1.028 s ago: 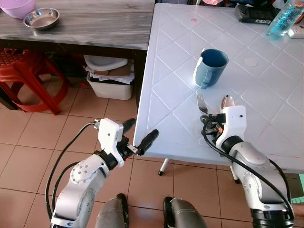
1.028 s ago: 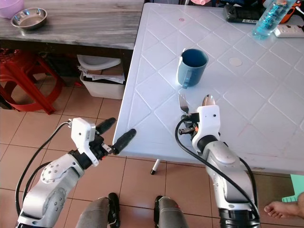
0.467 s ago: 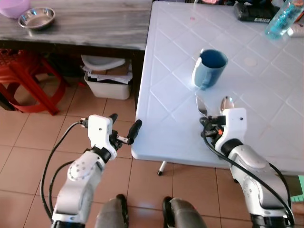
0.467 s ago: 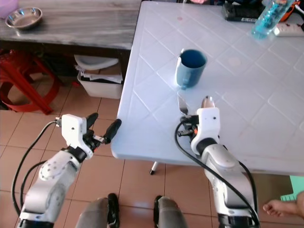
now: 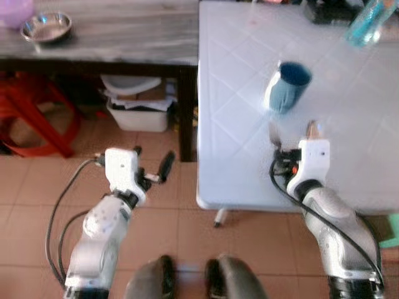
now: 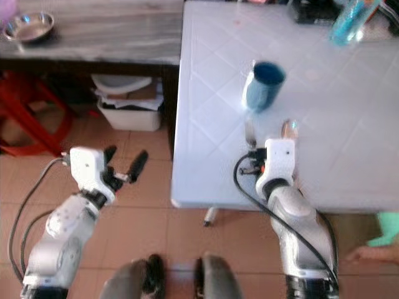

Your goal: Setting the table

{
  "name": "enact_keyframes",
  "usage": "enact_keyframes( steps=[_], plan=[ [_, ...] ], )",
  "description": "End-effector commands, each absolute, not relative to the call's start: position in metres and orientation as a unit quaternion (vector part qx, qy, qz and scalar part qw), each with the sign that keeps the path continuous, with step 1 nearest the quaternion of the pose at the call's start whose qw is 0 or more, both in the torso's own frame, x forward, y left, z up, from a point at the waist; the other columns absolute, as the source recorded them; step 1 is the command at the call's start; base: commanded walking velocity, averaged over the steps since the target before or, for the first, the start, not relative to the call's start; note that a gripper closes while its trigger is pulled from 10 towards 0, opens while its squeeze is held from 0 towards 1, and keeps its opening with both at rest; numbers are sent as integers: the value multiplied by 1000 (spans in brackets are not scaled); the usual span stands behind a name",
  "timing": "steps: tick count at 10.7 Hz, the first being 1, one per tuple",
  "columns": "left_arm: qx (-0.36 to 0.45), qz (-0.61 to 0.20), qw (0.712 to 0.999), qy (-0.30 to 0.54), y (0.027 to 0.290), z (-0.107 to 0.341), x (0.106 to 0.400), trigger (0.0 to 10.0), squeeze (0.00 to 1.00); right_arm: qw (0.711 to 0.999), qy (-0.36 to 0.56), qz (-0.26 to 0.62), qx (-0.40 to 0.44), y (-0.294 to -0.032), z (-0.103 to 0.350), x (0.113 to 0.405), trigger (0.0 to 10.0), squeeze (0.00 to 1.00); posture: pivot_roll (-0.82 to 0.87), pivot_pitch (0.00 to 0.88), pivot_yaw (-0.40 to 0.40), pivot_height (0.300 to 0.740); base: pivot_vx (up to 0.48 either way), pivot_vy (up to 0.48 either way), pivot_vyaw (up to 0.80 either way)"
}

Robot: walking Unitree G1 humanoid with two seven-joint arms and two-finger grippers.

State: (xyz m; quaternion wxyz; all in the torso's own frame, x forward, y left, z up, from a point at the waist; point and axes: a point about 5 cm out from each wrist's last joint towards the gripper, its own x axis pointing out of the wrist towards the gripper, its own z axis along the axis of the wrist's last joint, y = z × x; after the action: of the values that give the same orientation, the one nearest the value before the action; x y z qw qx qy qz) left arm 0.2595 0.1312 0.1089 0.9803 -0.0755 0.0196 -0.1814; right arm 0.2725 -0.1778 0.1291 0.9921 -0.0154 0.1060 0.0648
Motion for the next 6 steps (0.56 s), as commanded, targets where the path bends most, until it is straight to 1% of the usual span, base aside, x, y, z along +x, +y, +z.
enact_keyframes(
  steps=[1,2,3,4,6],
  plan=[
    [-64,-170,983,20,136,108,260,10000,0,981,168,96,0,-162,100,264,10000,0,-67,216,12,740,0,480,0],
    [-56,-152,987,17,140,109,261,10000,0,982,163,96,-5,-163,100,266,10000,0,-60,214,12,740,0,472,0],
    [-55,-136,989,13,143,109,262,10000,0,988,126,77,-44,-164,104,270,10000,0,-60,212,13,740,0,431,0],
    [-57,-132,990,11,142,108,262,10000,0,990,114,73,-43,-162,108,273,10000,0,-63,206,10,740,0,431,0],
    [-56,-131,990,8,140,109,264,10000,0,996,78,48,-24,-169,119,280,10000,0,-63,199,9,740,0,428,0]
  ],
)
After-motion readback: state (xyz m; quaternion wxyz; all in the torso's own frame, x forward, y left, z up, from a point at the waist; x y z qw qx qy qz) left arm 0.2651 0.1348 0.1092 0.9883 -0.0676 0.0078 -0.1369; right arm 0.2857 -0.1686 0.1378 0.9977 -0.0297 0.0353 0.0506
